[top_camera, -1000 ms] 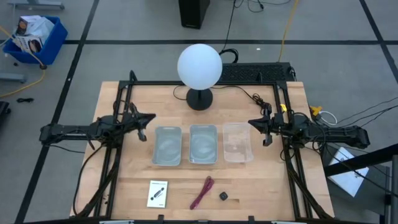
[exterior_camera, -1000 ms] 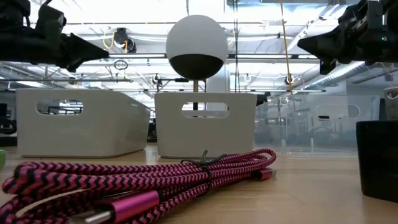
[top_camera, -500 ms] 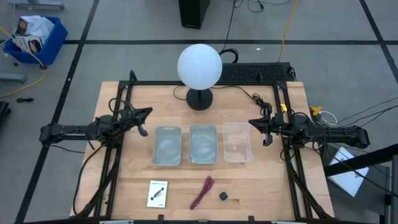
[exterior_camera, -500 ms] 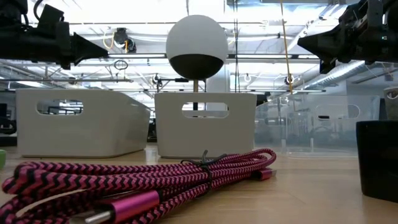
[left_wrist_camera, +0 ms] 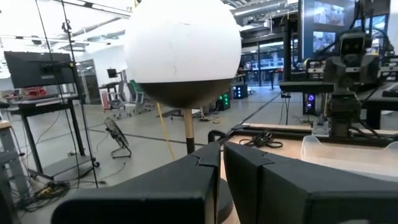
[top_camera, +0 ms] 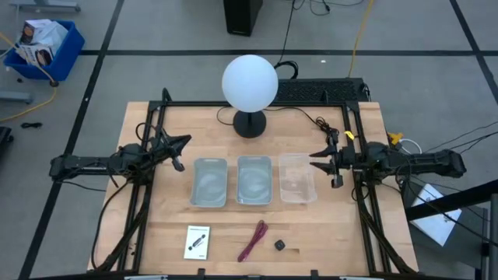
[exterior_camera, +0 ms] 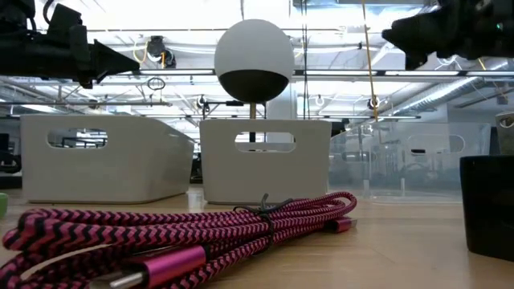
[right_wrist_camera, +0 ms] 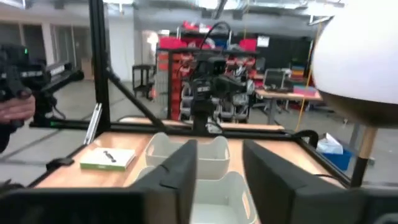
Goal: Pick and place items into bin
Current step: Put the black charger adapter into the transparent bin
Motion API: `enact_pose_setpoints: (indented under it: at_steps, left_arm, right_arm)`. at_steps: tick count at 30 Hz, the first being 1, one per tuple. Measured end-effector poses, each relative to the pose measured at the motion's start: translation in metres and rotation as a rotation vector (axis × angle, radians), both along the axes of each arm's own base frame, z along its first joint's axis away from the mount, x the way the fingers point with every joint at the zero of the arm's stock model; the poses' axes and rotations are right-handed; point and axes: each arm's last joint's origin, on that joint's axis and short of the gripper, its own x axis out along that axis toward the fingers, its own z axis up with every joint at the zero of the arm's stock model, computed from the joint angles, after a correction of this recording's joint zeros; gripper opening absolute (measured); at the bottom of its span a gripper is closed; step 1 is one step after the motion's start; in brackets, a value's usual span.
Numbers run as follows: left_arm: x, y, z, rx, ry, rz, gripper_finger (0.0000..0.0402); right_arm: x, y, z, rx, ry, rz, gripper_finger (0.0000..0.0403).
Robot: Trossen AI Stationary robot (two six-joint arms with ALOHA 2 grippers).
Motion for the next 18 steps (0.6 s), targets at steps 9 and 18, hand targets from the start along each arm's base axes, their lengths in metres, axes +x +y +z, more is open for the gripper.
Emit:
enact_pose_setpoints:
  at_steps: [9, 18]
  left_arm:
    - [0.000, 0.000, -0.001, -0.019, 0.000, -0.004, 0.0031]
    - [0.000, 0.000, 0.000, -0.018, -0.015, -0.005, 0.0031]
  right_arm:
    - [0.030, 0.029, 0.052, -0.114, 0.118, 0.002, 0.0229]
    - [0.068, 0.083, 0.080, -0.192, 0.355, 0.083, 0.0235]
